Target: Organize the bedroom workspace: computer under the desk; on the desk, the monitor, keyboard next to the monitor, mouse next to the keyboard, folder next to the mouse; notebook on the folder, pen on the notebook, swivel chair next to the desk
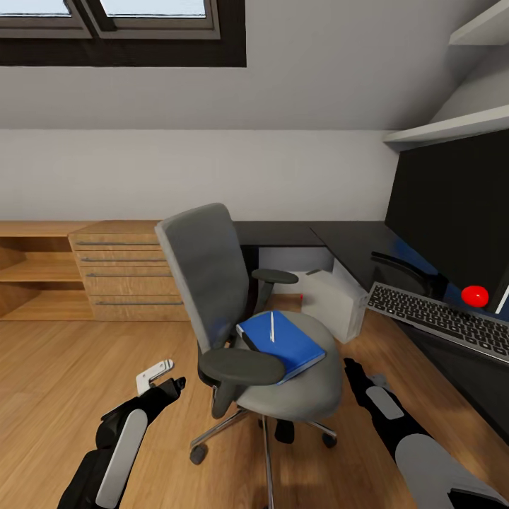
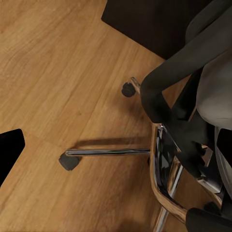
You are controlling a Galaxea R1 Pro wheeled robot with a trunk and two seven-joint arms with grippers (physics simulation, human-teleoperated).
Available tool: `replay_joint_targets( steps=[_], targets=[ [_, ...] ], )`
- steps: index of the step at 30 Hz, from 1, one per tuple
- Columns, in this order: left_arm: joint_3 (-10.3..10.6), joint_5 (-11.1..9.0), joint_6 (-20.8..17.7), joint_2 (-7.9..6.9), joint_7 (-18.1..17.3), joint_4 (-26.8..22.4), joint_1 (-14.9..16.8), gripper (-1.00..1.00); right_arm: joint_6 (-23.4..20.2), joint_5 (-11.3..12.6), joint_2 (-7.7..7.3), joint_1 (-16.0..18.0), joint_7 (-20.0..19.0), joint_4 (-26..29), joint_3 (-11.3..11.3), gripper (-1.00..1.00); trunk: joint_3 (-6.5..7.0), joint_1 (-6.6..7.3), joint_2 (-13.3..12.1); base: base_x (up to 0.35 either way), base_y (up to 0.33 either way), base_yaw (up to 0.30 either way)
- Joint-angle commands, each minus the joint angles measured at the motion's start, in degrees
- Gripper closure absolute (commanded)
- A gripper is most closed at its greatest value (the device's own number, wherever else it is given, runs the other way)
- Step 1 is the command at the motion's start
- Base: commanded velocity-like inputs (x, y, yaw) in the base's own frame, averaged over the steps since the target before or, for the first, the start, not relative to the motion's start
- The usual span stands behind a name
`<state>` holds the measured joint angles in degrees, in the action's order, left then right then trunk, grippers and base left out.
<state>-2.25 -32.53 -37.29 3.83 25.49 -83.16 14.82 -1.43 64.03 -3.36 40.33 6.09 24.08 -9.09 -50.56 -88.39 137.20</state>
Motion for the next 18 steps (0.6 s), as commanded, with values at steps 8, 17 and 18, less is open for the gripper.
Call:
replay_joint_targets(
  steps=[8, 17, 18],
  targets=[
    [0.01, -0.61, -0.15, 0.04, 0.51, -0.08, 0.04, -1.0, -0.24, 0.57, 0.02, 0.01, -2.29, 0.1, -0.14, -1.0, -0.06, 0.01, 0.03, 0.0, 0.0, 0.006],
    [0.05, -0.61, -0.15, 0.04, 0.52, -0.08, 0.04, -1.0, -0.23, 0.56, 0.02, 0.01, -2.47, 0.09, -0.13, -1.0, -0.06, 0.01, 0.03, 0.0, 0.0, 0.178],
    [0.05, -0.61, -0.15, 0.05, 0.5, -0.08, 0.04, -1.0, -0.23, 0.57, 0.02, 0.01, -2.48, 0.09, -0.14, -1.0, -0.06, 0.01, 0.03, 0.0, 0.0, 0.256]
  ],
)
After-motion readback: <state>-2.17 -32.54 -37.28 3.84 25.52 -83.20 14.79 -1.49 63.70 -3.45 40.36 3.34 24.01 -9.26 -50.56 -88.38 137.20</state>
